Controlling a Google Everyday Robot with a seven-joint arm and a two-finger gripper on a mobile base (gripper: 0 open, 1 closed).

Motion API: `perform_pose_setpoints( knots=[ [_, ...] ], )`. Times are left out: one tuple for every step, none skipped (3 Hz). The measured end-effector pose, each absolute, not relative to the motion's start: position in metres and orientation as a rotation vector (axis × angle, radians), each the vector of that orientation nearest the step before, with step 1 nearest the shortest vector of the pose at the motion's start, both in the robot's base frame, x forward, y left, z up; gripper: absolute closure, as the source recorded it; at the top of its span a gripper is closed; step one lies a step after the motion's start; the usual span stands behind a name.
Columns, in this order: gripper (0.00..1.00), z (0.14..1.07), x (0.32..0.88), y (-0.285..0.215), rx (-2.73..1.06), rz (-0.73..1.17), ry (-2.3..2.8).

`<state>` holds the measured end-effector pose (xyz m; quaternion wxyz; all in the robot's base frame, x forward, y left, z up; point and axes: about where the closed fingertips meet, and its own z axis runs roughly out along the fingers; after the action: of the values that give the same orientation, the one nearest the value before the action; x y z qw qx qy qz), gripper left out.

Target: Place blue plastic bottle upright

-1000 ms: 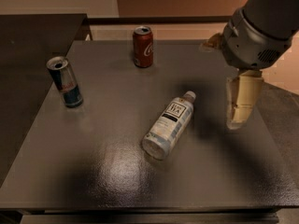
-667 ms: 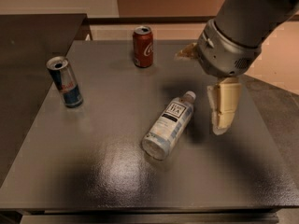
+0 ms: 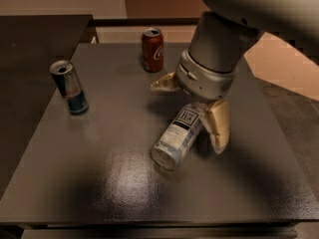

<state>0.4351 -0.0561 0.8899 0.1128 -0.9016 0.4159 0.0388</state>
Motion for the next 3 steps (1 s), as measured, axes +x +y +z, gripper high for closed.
perform_pose_setpoints(
  knots=[
    [0.0, 0.87, 0.434, -0.046, -2.766, 0.095, 1.047],
    [0.0, 0.857, 0.439, -0.041, -2.848, 0.045, 0.926],
    [0.0, 0.854, 0.448, -0.04, -2.88, 0.016, 0.875]
  ],
)
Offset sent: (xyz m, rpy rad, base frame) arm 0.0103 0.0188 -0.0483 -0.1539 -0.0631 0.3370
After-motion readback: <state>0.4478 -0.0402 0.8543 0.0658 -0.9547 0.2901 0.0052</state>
